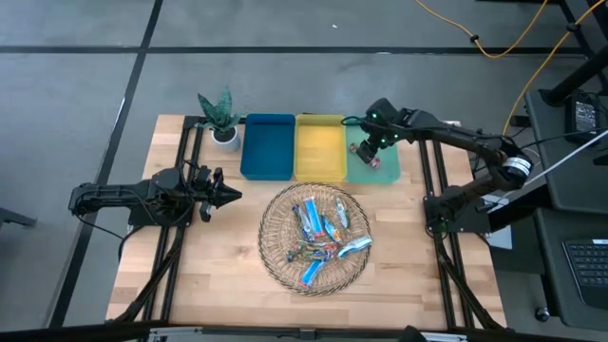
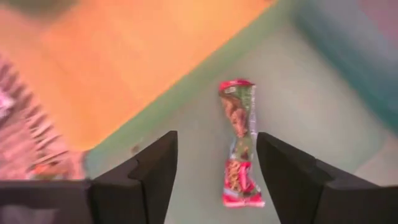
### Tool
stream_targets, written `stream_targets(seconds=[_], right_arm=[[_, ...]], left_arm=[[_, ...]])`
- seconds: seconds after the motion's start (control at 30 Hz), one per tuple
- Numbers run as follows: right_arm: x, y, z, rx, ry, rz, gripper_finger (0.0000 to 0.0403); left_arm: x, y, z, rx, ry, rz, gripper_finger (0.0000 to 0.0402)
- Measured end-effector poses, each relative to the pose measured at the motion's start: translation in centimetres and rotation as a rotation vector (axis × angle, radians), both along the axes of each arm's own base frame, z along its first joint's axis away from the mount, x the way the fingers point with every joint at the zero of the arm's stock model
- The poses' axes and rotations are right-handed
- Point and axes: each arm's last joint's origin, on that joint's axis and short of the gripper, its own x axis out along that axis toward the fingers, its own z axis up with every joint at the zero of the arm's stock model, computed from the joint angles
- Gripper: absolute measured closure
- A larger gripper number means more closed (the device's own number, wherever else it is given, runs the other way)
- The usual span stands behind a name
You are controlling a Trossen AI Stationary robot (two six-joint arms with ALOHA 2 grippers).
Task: Pick and place Granola Bars by type
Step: Put the red granola bar into the green bin
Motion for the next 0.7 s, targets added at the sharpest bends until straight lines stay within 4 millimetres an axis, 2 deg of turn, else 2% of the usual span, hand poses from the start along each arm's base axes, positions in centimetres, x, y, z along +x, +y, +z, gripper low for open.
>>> stream_targets(seconds=[0.2,0.3,0.7], right_arm=[[0.5,2.4,3.6,0.018,0.0,0.05,0.0182],[0.9,3.7,4.7,0.02,-0.01,0.037,0.0183],[3.4,10.2,5.1,0.095,-0.039,-0.003,0.0183]], left_arm=[[0.0,0.0,0.0,0.0,0.0,0.0,0.037],[0.0,0.0,0.0,0.0,0.0,0.0,0.037],[0.0,0.0,0.0,0.0,0.0,0.0,0.037]])
